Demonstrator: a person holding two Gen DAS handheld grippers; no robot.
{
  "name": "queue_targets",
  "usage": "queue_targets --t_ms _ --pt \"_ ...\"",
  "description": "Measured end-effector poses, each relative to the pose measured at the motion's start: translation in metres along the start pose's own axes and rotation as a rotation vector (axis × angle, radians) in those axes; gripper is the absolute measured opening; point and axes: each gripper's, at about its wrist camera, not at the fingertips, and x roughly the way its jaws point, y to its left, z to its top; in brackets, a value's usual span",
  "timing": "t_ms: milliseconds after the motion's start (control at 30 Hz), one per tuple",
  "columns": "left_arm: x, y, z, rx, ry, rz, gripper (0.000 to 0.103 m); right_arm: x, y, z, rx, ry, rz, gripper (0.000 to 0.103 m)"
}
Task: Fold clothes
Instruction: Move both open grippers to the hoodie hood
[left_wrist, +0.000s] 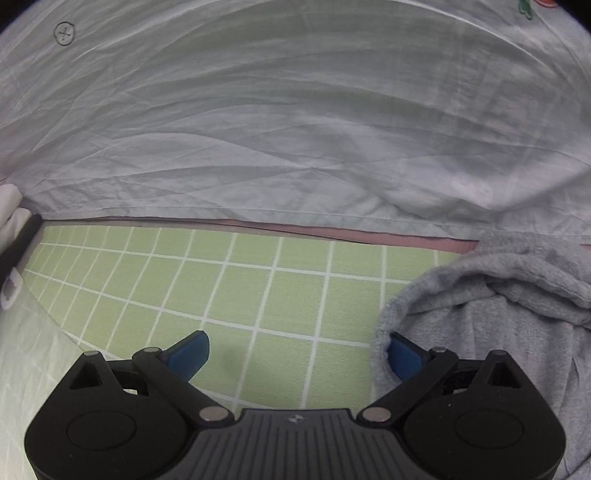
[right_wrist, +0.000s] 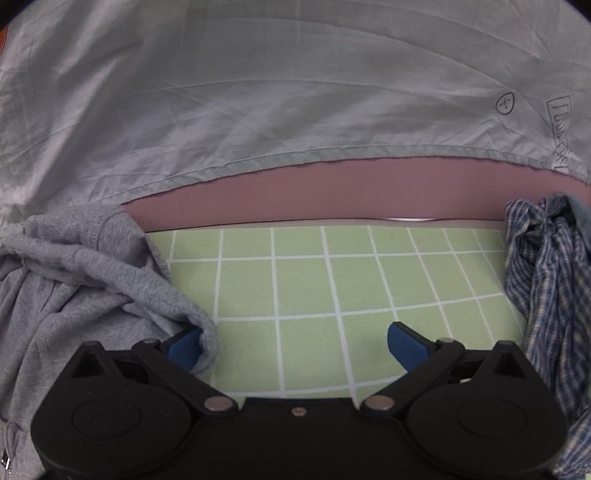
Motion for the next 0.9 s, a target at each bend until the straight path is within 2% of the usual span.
queue_targets --t_ms 100,200,400,567,767,900 --pt "-0.006 0.013 0.000 -0.041 -0.008 0.038 0.100 -0.023 -0.002 0.000 -0.027 -0.070 -0.027 0.103" --pt "-0.029 0.017 -0.004 -0.042 -0.062 0.044 0.100 -0.055 -0.001 -0.003 -0.063 -0.149 -0.066 0.103" --pt "-0.105 0.026 -0.016 -0.045 -0.213 0.035 0.099 -0.124 -0.013 -0.014 -0.006 -0.259 -0.103 0.103" --pt "-0.156 0.047 -0.043 -0.092 -0.263 0.029 0.099 -0.170 -0.016 -0.040 0.022 -0.295 -0.106 0.103" --pt "-0.197 0.062 -0.088 -0.098 -0.269 0.025 0.099 -0.213 -0.021 -0.079 0.019 -0.313 -0.108 0.103" --pt "-0.213 0.070 -0.117 -0.118 -0.243 0.014 0.099 -0.231 -0.024 -0.105 0.020 -0.300 -0.111 0.103"
